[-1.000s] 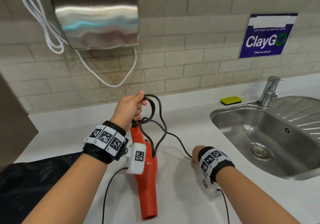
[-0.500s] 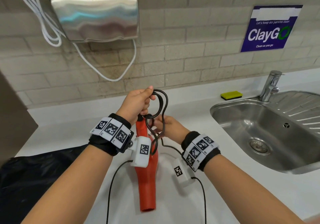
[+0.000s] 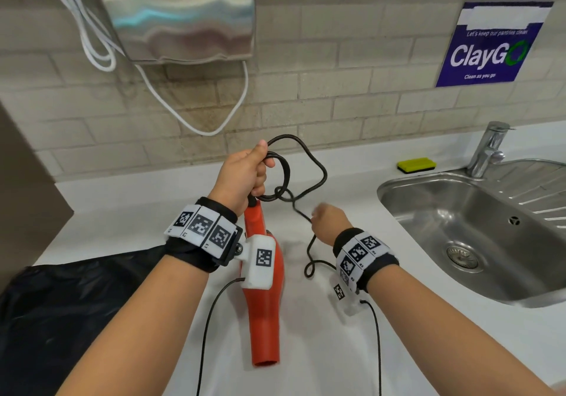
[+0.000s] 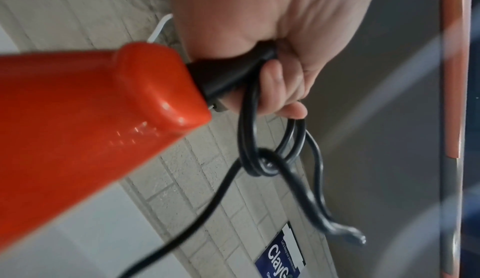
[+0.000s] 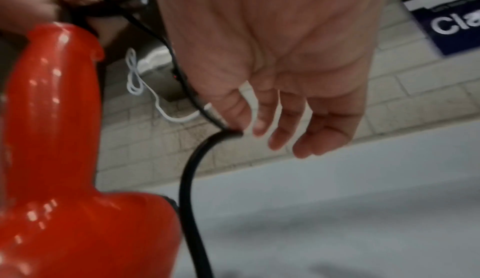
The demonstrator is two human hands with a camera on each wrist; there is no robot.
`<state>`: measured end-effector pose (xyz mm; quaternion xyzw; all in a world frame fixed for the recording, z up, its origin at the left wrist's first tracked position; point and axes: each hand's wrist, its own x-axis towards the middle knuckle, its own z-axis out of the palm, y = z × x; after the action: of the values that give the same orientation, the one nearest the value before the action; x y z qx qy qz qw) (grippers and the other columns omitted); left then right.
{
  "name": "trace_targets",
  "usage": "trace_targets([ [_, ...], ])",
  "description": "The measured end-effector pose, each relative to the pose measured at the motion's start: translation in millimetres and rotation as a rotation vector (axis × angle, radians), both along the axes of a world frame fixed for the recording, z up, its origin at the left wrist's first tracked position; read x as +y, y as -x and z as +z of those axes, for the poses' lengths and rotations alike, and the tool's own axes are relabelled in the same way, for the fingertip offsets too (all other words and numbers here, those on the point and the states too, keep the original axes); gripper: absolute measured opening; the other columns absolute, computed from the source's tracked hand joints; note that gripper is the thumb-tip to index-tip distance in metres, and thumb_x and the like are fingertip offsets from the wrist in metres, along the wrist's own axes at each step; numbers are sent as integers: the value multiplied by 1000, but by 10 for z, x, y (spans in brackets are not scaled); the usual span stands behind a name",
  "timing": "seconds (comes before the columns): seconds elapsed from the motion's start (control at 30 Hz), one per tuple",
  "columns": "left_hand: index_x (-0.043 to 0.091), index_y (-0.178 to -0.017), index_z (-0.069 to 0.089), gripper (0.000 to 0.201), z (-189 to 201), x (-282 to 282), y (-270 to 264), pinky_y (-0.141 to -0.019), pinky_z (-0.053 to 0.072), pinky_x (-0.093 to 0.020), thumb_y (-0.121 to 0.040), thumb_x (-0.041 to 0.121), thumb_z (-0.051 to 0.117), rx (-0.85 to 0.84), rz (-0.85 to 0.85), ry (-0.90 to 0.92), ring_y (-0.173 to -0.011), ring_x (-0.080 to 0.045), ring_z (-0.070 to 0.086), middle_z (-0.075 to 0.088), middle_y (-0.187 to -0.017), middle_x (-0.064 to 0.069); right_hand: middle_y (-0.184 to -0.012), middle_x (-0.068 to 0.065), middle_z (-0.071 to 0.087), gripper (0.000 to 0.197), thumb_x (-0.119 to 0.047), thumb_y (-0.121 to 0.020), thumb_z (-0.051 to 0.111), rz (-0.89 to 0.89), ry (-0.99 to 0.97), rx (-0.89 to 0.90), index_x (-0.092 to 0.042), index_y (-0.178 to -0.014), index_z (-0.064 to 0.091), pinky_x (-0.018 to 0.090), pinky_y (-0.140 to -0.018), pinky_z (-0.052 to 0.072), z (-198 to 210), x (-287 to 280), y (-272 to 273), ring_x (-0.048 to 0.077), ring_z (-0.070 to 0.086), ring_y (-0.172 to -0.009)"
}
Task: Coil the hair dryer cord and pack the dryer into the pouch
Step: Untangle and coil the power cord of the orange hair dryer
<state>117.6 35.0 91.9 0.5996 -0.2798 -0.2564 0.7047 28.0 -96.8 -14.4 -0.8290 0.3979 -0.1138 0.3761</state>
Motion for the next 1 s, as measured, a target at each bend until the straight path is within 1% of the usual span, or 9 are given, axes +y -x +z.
trace_targets([
  [0.17,10,-66,50,38,9,-53,34,-32,20,-14,-97,30,41,-11,-25,-6,-31,-1,21,28,-35,12,-126,3,55,45,8,-88,46,510,-198,-493,-13,-127,50,-1,-90,35,389,323,-60,7,50,-112],
  [0.23,10,-66,49,38,14,-64,45,-32,21,-14,-97,30,41,-5,-31,-2,-30,-1,21,28,-35,12,-105,-7,66,40,13,-89,41,607,-378,-614,-15,-106,64,2,-84,42,426,401,-142,0,59,-94],
  [0.3,10,-66,49,38,17,-55,36,-32,20,-14,-97,31,41,-4,-26,-6,-30,-1,21,28,-35,12,-73,-10,71,43,18,-86,38,486,-572,-753,-12,-81,69,10,-72,49,402,402,-202,0,64,-70],
  [0.4,10,-66,49,38,17,-11,-4,-33,18,-14,-97,31,41,-18,-28,-18,-30,-1,20,27,-35,12,-53,-7,62,32,11,-88,40,244,-427,-700,-9,-72,59,13,-54,44,317,280,-160,1,54,-49],
  [0.6,9,-66,48,38,12,120,-72,-32,19,-14,-97,29,40,-25,-76,-5,-30,-1,20,27,-35,12,-66,5,58,15,-7,-92,48,-123,-359,-288,-4,-88,62,23,-42,49,-22,-195,45,21,50,-46],
  [0.73,9,-66,48,37,6,119,-88,-32,20,-14,-97,29,41,-34,-82,-19,-30,-1,19,26,-35,13,-87,7,62,20,-3,-90,46,-52,-368,-44,-8,-101,62,26,-53,55,-28,-194,114,20,57,-60],
  [0.83,9,-66,49,37,-1,79,-87,-32,20,-14,-97,29,41,-65,-89,-34,-31,-1,19,25,-36,13,-111,7,58,40,4,-84,44,57,-121,-237,-15,-115,59,18,-63,48,120,-85,85,18,54,-79],
  [0.93,9,-66,49,37,0,44,-60,-32,19,-14,-97,28,41,-103,-99,-46,-30,-1,20,28,-35,12,-97,-2,59,27,-7,-93,43,104,-63,-694,-14,-113,60,6,-61,41,547,182,81,7,51,-72],
  [1.0,9,-66,49,37,1,24,-43,-32,20,-14,-97,28,41,-129,-103,-54,-30,0,20,29,-35,13,-87,-5,58,25,-16,-98,38,180,-143,-822,-17,-106,62,14,-60,43,807,316,64,7,52,-72],
])
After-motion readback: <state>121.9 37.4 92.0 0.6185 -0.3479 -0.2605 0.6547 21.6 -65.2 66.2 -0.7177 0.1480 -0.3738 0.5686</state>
